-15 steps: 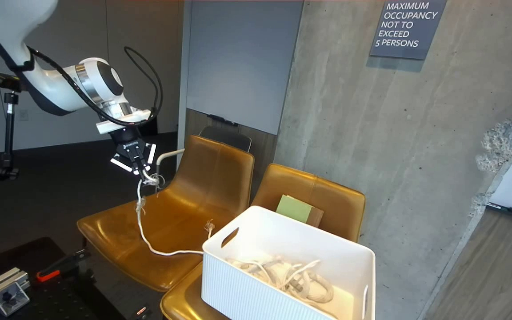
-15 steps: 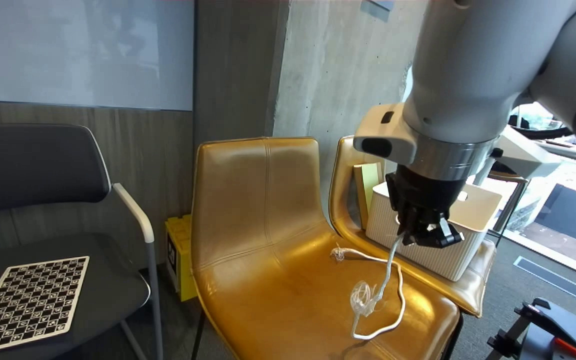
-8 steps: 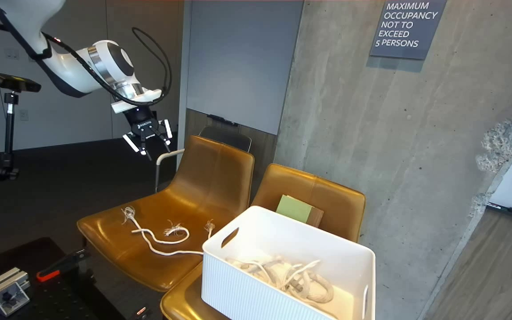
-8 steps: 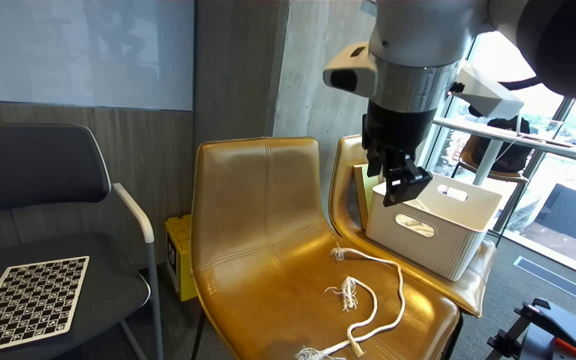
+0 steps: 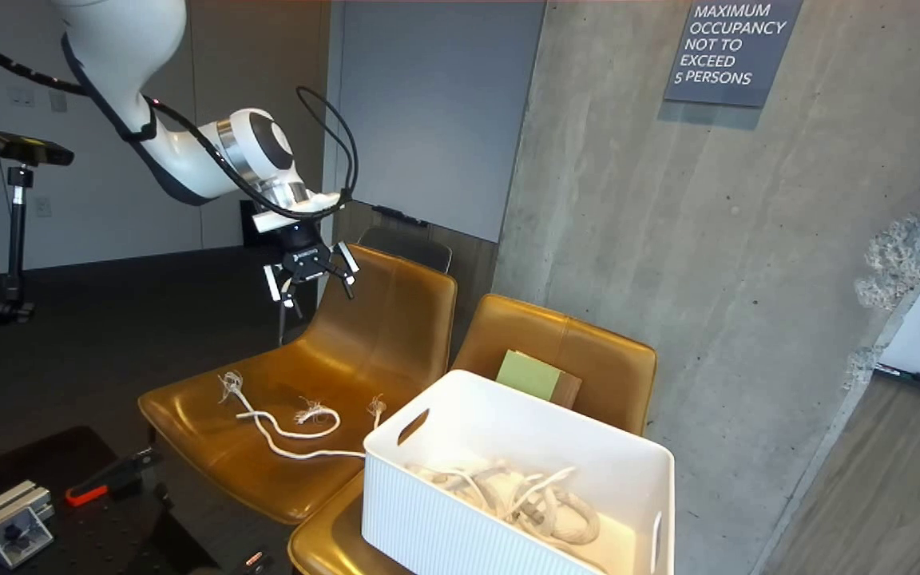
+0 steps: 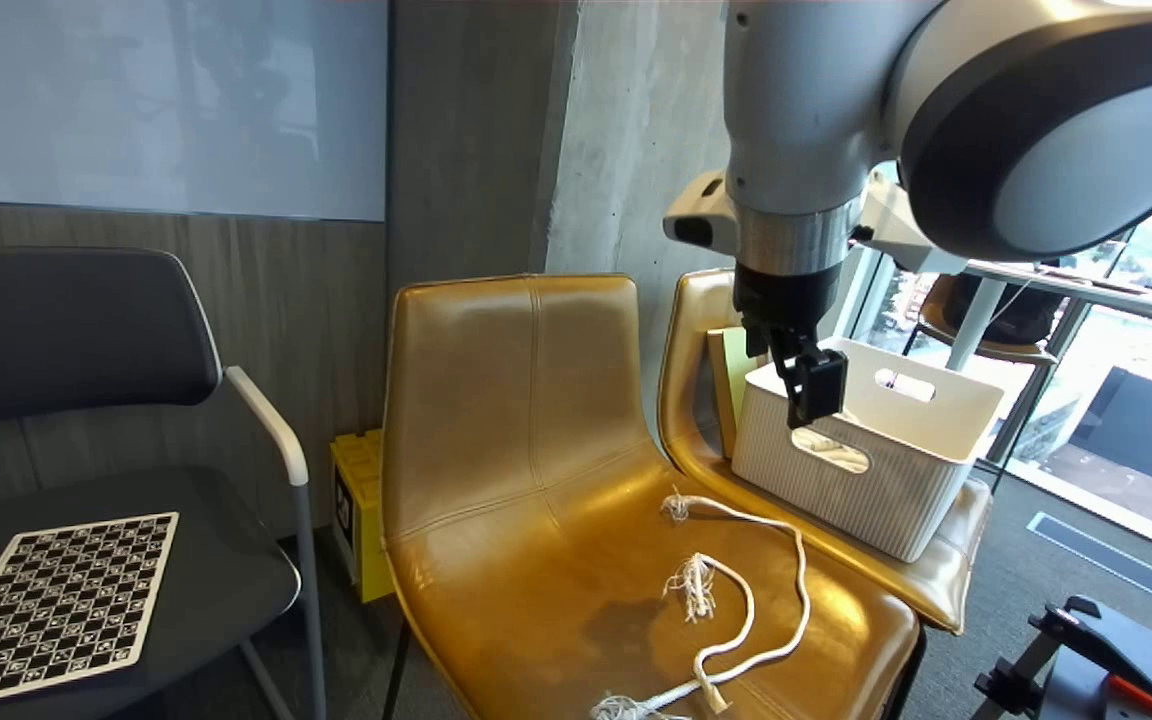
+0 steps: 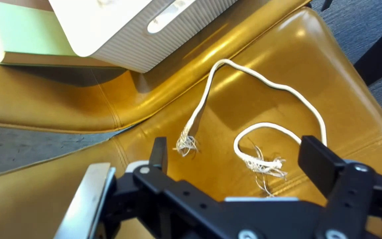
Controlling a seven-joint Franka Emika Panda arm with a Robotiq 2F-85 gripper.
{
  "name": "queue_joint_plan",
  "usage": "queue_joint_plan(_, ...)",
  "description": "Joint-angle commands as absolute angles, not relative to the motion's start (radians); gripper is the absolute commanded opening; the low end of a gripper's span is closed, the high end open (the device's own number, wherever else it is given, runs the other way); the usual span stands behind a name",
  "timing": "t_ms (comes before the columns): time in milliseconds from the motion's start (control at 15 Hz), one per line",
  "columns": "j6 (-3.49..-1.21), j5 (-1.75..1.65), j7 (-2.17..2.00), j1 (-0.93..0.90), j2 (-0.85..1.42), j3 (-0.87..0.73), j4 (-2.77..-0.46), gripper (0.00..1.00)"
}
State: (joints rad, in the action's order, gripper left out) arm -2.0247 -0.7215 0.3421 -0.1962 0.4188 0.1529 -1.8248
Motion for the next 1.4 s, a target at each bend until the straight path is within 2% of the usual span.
queue_joint_plan(0,-2.051,-0.696,0.408,-0.157,0.528,0.137,-1.757,1.0)
queue_joint_plan(667,-2.172,-0.653,0.445,-0.186,0.785,0.159,-1.656,1.0)
queue_joint_plan(1333,-2.17,-0.637,0.482,-0.201,1.047,0.112,-1.361,1.0)
